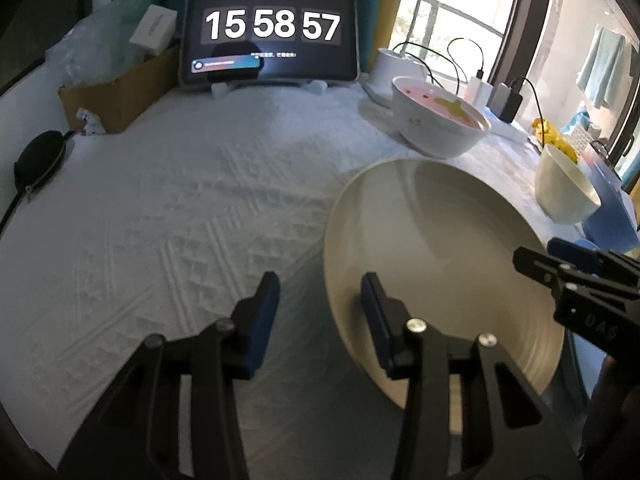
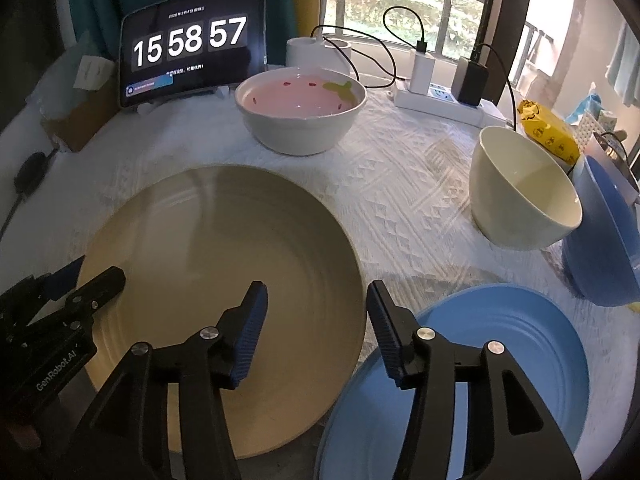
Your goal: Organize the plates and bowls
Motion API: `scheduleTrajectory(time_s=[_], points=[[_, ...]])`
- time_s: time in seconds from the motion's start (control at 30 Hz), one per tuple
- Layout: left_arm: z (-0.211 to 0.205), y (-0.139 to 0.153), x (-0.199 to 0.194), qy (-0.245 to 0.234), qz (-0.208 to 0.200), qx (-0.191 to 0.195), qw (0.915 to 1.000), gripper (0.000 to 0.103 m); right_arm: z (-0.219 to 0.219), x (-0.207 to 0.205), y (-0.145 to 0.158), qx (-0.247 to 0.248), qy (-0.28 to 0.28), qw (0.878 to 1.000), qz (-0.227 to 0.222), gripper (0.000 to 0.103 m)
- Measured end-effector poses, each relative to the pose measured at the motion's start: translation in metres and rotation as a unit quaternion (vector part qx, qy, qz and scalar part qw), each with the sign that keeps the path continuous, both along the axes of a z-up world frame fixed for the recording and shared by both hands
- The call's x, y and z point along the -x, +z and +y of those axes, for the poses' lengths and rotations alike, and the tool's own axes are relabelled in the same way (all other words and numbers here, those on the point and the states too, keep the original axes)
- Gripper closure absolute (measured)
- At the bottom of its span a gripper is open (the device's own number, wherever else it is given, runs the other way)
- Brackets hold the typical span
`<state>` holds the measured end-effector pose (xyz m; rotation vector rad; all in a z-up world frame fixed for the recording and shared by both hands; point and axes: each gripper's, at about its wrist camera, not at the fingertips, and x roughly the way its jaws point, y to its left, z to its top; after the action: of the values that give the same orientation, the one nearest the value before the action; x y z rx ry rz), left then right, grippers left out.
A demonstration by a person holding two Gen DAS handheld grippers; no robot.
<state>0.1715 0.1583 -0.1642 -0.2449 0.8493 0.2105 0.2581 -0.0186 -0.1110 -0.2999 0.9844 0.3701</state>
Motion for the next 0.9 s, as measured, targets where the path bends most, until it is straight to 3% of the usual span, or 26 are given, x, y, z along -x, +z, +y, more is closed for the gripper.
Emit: scheduleTrajectory(time_s=[0.17, 0.2, 0.37, 0.43, 0.5, 0.6, 0.7, 0.9], points=[[-0.006, 0.0, -0.001, -0.018, 0.002, -0.005, 0.9998, 0.076, 0.001, 0.002, 0.001, 0.001, 0.004, 1.0, -0.005, 0.054], [-0.007, 0.0, -0.001, -0.02, 0.002, -0.007, 0.9998, 0.076, 0.0, 0.001, 0.002, -0.002, 0.004, 1.0, -0.004, 0.064], [-0.005, 0.002, 0.001, -0.02, 0.003, -0.006, 0.9998, 0.077, -0.006, -0.001, 0.005, -0.019, -0.002, 1.0, 0.001, 0.078], [-0.007, 0.004, 0.003, -0.035, 0.0, 0.005, 0.9994, 0.077, -0.007, -0.001, 0.006, -0.055, 0.016, 0.998, 0.027, 0.099], [-0.012, 0.007, 0.007, -0.044, -0.006, 0.001, 0.999, 0.077, -0.002, 0.004, 0.006, -0.074, 0.035, 0.996, 0.042, 0.099], [-0.016, 0.005, 0.008, -0.036, 0.001, -0.013, 0.9993, 0.077, 0.009, 0.015, 0.009, -0.06, 0.056, 0.996, 0.022, 0.099], [-0.01, 0.003, 0.01, -0.018, -0.002, -0.018, 0.9997, 0.09, 0.004, 0.013, 0.014, -0.057, 0.038, 0.998, 0.003, 0.099], [-0.004, 0.003, 0.008, -0.005, -0.004, -0.03, 0.9995, 0.09, -0.018, -0.002, 0.01, -0.056, -0.017, 0.998, 0.002, 0.092]])
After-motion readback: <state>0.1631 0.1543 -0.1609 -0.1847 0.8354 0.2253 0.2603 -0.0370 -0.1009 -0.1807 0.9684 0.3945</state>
